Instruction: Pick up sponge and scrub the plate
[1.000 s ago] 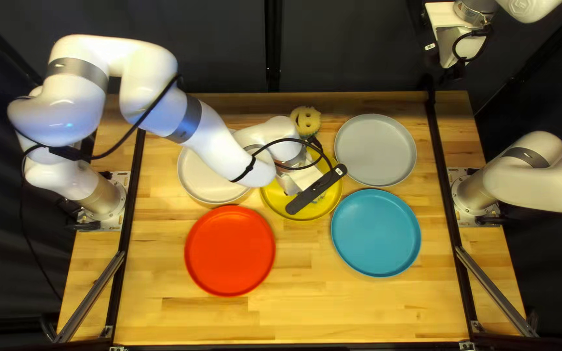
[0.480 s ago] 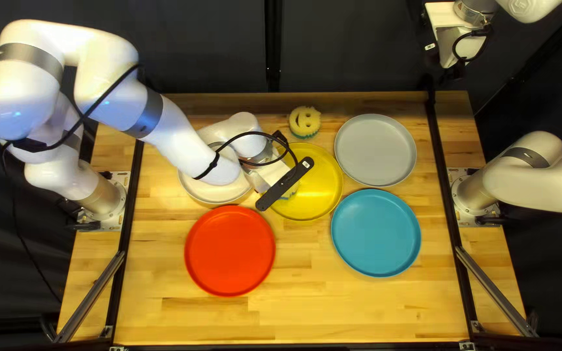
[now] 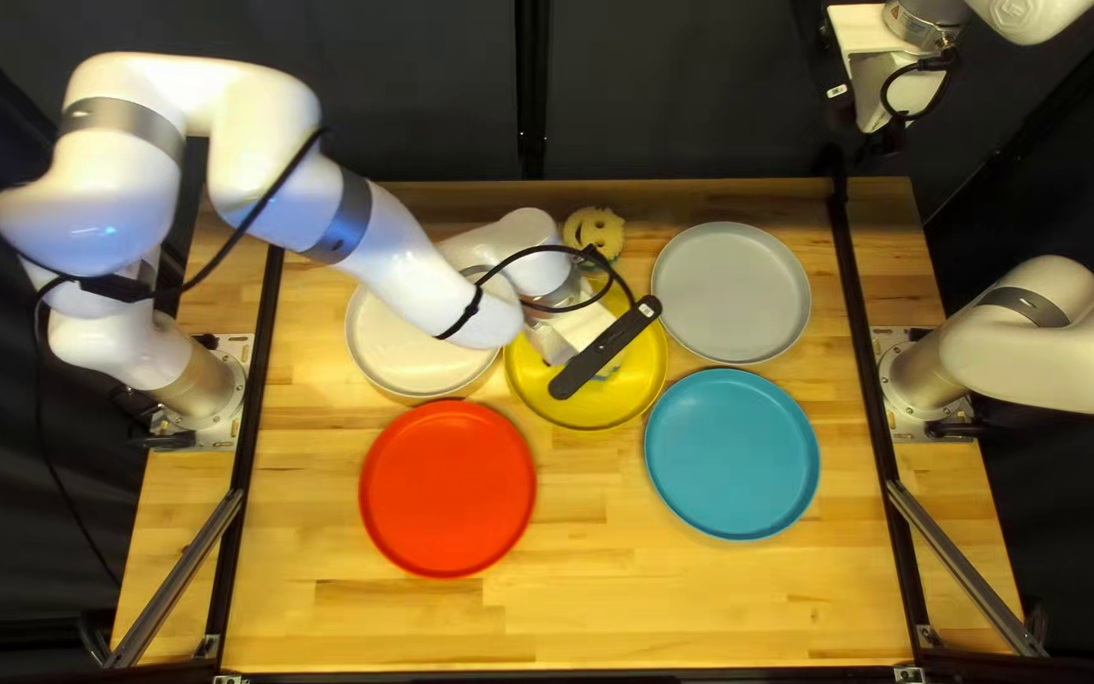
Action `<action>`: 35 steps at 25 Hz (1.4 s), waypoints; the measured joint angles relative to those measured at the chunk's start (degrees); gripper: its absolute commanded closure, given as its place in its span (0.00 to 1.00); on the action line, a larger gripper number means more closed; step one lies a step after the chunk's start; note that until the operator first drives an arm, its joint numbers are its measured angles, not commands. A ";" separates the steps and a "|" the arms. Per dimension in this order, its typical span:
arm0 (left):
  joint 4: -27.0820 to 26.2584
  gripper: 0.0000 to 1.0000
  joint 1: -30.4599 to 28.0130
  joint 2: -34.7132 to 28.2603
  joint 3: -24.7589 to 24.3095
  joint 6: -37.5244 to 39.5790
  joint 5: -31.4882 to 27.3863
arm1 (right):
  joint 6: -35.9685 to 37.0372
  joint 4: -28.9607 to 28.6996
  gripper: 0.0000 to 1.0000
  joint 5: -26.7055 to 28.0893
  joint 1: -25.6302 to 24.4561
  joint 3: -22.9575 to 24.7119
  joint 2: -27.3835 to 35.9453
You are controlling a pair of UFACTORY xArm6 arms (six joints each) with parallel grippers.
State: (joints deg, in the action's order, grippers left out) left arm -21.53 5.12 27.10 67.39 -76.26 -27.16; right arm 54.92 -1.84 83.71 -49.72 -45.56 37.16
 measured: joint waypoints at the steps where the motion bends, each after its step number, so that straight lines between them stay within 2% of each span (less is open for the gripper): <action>1: 0.00 1.00 0.13 0.03 0.12 -0.23 -0.20 | 0.00 0.00 0.00 0.00 0.00 0.00 0.00; 14: -2.91 1.00 1.97 -8.53 -12.92 -2.53 2.33 | 0.00 0.00 0.00 0.00 0.00 0.00 0.00; 17: -3.17 1.00 2.56 -8.90 -13.49 -2.73 2.13 | 0.00 0.00 0.00 0.00 0.00 0.00 0.00; 26: -1.08 1.00 0.12 -6.66 -8.90 0.41 1.20 | 0.00 0.00 0.00 0.00 0.00 0.00 0.00; 30: 1.39 1.00 -2.72 -10.53 -11.39 4.25 1.71 | 0.00 0.00 0.00 0.00 0.00 0.00 0.00; 35: 5.69 1.00 -7.29 -17.16 -18.12 11.43 3.60 | 0.00 0.00 0.00 0.00 0.00 0.00 0.00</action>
State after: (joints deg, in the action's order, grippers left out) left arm -15.83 -2.17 9.93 49.28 -64.83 -23.56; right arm 54.92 -1.84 83.71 -49.72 -45.56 37.16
